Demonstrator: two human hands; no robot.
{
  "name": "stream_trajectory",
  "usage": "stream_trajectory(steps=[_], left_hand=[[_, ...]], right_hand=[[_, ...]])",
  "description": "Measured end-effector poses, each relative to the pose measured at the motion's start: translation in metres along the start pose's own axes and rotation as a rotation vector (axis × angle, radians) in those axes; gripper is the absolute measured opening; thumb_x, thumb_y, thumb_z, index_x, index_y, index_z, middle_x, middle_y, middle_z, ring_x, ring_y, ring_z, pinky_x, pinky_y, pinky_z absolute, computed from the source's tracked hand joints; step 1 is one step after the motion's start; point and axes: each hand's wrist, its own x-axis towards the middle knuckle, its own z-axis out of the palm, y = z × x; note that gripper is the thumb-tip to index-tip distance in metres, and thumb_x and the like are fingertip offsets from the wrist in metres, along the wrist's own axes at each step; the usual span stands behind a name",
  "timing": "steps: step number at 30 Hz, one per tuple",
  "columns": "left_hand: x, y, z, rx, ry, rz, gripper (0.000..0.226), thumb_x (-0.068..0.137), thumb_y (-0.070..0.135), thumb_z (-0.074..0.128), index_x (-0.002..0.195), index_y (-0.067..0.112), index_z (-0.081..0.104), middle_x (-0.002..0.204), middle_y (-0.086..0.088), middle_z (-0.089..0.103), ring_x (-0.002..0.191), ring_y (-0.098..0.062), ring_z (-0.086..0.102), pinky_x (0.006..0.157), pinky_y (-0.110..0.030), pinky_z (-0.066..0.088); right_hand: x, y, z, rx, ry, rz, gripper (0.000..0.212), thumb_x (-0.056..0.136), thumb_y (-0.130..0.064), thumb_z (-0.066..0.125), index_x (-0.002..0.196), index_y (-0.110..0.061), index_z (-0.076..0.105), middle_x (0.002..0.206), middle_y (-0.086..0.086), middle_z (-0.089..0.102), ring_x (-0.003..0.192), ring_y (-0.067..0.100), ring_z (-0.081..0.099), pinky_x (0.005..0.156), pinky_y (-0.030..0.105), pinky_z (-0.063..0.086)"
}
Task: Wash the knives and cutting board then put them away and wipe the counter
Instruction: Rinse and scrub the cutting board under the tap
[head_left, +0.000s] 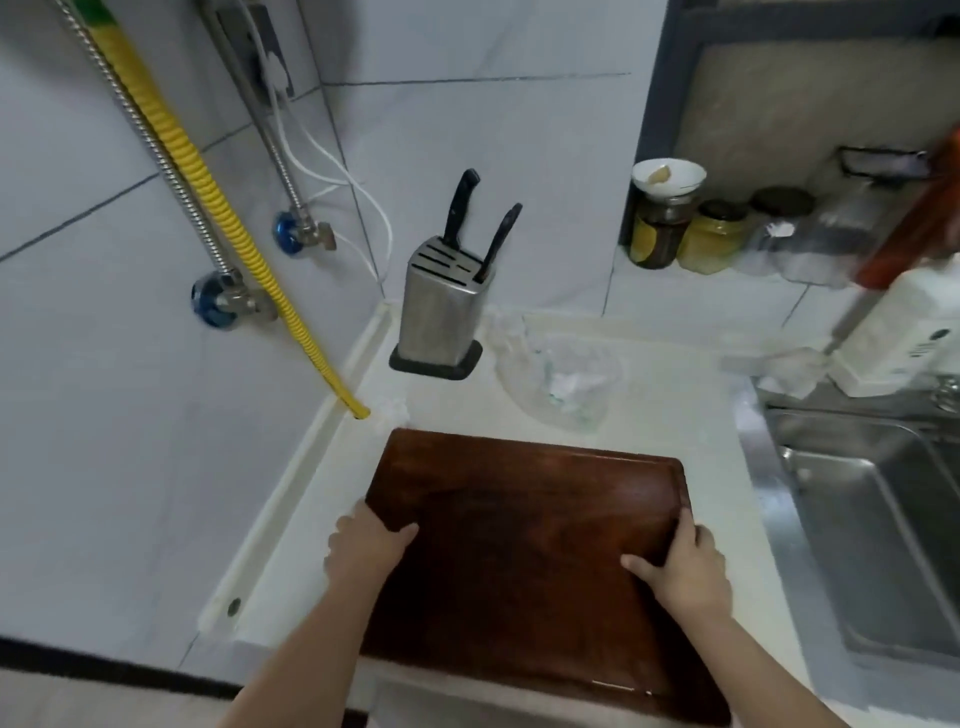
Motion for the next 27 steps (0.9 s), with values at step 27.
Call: stream_trajectory(steps=[27], left_hand=[[0.023,0.014,-0.022,-0.418,-0.108,-0.016,0.067,0.071,0.062,0.069,0.089,-0.001,0.053,0.076,-0.011,0.052,0.073,-0.026,0.051,0.076,-0.038,0.044]], right_hand=[[0.020,0.008,-0.030,0.588,-0.015,0.431,0.074,0.061,-0.045,0.084,0.112,0.004,0.061,0.109,0.020,0.066,0.099,0.038,0.062,0.090,0.046,0.051]])
